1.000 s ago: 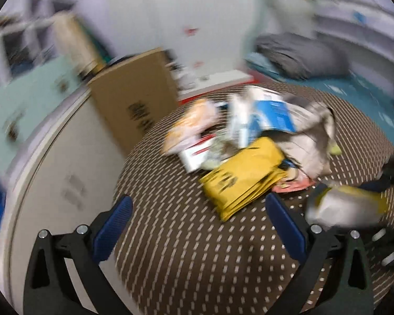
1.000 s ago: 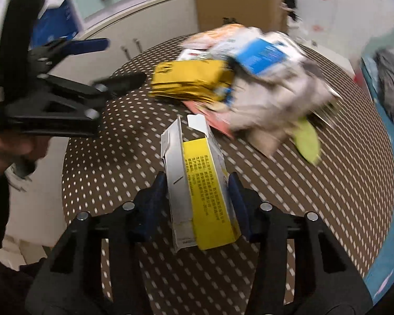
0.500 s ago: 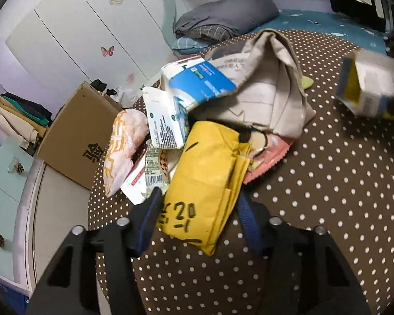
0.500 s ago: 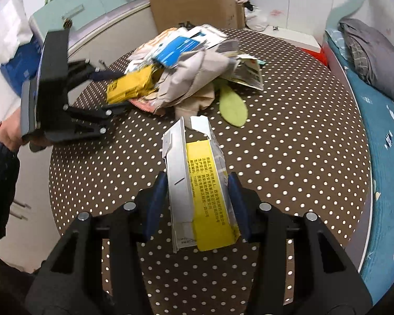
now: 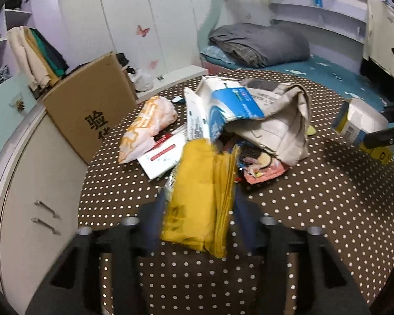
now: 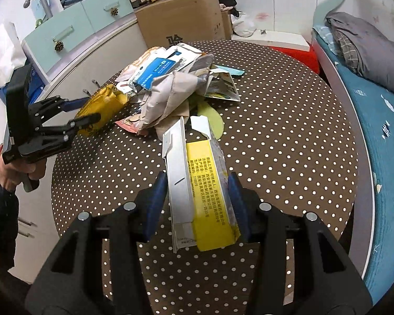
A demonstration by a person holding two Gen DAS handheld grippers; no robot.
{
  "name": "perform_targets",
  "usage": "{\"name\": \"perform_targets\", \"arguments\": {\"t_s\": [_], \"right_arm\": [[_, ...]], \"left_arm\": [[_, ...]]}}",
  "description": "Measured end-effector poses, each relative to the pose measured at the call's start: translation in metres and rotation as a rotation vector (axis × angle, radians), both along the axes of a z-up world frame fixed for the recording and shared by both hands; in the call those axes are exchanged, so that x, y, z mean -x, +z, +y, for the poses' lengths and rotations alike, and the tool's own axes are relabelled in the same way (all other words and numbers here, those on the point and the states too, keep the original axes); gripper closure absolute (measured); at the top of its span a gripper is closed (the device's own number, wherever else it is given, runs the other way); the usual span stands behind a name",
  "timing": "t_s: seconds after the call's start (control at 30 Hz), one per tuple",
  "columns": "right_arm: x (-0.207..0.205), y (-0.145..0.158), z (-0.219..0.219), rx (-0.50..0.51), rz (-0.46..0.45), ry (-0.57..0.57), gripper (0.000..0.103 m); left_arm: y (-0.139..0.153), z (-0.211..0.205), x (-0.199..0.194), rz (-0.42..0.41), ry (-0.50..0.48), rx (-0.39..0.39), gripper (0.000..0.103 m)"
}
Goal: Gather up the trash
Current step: 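Carry both items to the blue wastebasket and open both tools over it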
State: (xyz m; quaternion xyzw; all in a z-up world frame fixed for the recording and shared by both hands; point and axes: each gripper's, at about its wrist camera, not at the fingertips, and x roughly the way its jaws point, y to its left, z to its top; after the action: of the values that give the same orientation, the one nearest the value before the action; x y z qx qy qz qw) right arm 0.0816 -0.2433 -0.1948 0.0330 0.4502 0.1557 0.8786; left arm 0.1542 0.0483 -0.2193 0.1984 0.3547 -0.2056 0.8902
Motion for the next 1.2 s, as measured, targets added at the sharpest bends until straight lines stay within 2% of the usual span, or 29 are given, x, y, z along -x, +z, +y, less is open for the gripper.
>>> {"name": "perform_targets", "arguments": {"t_s": [0.07,0.13,0.17,0.2,0.4,0.57,0.7,0.87,1.0,1.1,1.2], "right_arm": [[0.001,-0.002,0.000,-0.001,0.003,-0.005,0.056],[0.001,-0.002,0.000,-0.002,0.002,-0.006,0.056],[0.001,-0.001,0.000,-0.002,0.000,-0.006,0.056],[0.002,0.000,0.001,-0.002,-0.001,-0.007,0.056],[0.004,0.005,-0.006,-0.018,-0.019,-0.027,0.056],[0.002,0.014,-0.021,-0.072,-0.045,-0.056,0.056],[-0.003,0.029,-0.044,-0.114,-0.089,-0.098,0.056],[-0.013,0.054,-0.096,-0.123,-0.156,-0.197,0.056],[-0.020,0.064,-0.153,-0.122,-0.189,-0.317,0.056],[-0.033,0.045,-0.208,-0.127,-0.144,-0.424,0.056],[-0.046,0.008,-0.252,-0.142,-0.066,-0.506,0.056]], "left_arm": [[-0.006,-0.004,0.000,-0.019,0.011,-0.031,0.029],[-0.009,-0.007,-0.003,0.003,0.003,-0.015,0.041],[-0.009,-0.008,-0.008,0.013,0.003,-0.010,0.053],[-0.011,-0.010,-0.010,0.019,0.007,-0.010,0.059],[0.015,-0.004,0.004,-0.049,0.052,0.051,0.062],[0.051,0.012,0.023,-0.092,0.106,0.184,0.062],[0.079,0.002,0.033,-0.115,0.126,0.252,0.062],[0.107,-0.050,0.026,-0.102,0.119,0.300,0.062],[0.113,-0.104,0.016,-0.088,0.083,0.312,0.062],[0.112,-0.148,0.005,-0.052,0.044,0.335,0.062],[0.106,-0.188,-0.008,-0.009,0.012,0.344,0.062]]}}
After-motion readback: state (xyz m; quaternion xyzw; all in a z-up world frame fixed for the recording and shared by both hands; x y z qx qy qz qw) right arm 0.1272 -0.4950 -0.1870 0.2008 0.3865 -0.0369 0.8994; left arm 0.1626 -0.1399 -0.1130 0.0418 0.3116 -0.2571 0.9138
